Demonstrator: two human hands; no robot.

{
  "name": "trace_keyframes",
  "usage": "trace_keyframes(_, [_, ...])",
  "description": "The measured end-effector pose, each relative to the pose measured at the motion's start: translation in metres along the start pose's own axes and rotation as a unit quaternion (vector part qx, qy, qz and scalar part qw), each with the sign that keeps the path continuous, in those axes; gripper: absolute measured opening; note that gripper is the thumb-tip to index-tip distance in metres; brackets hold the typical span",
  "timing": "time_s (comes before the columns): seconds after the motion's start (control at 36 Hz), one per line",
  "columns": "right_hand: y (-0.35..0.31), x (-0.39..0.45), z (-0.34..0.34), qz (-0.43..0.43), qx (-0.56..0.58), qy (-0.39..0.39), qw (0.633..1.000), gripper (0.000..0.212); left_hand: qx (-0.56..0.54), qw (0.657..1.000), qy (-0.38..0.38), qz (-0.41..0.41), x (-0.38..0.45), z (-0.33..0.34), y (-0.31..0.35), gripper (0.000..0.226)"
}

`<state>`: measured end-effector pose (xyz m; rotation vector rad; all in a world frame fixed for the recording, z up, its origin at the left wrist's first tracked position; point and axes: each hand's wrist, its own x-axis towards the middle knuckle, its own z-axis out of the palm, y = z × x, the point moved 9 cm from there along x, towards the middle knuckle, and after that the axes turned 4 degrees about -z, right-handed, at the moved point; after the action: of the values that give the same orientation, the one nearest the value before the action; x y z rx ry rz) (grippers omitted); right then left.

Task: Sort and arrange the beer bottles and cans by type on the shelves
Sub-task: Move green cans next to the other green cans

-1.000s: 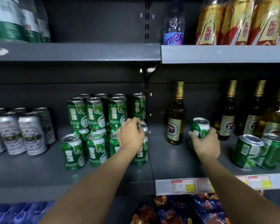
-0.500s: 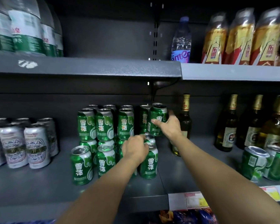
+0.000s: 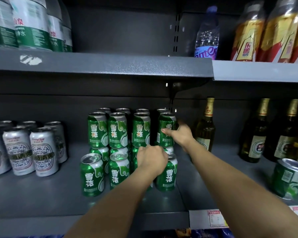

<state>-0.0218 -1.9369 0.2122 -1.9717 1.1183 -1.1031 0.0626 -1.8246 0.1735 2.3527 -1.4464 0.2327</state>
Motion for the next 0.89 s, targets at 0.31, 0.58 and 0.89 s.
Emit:
trace_keyframes(0.31, [0.006, -0.001, 0.009, 0.0, 0.013, -0.04, 0.999, 0.055, -0.007, 1.0, -0.001, 0.001, -0.003, -0.001, 0.0, 0.04])
trace_keyframes(0.58, [0.024, -0.018, 0.005, 0.021, 0.015, -0.028, 0.999, 0.082, -0.086, 0.995, 0.046, 0.012, -0.006, -0.016, 0.001, 0.036])
trace_keyframes(0.89, [0.072, -0.086, -0.149, 0.022, -0.138, 0.278, 0.95, 0.039, -0.125, 0.978, 0.084, 0.143, -0.031, -0.016, 0.086, 0.028])
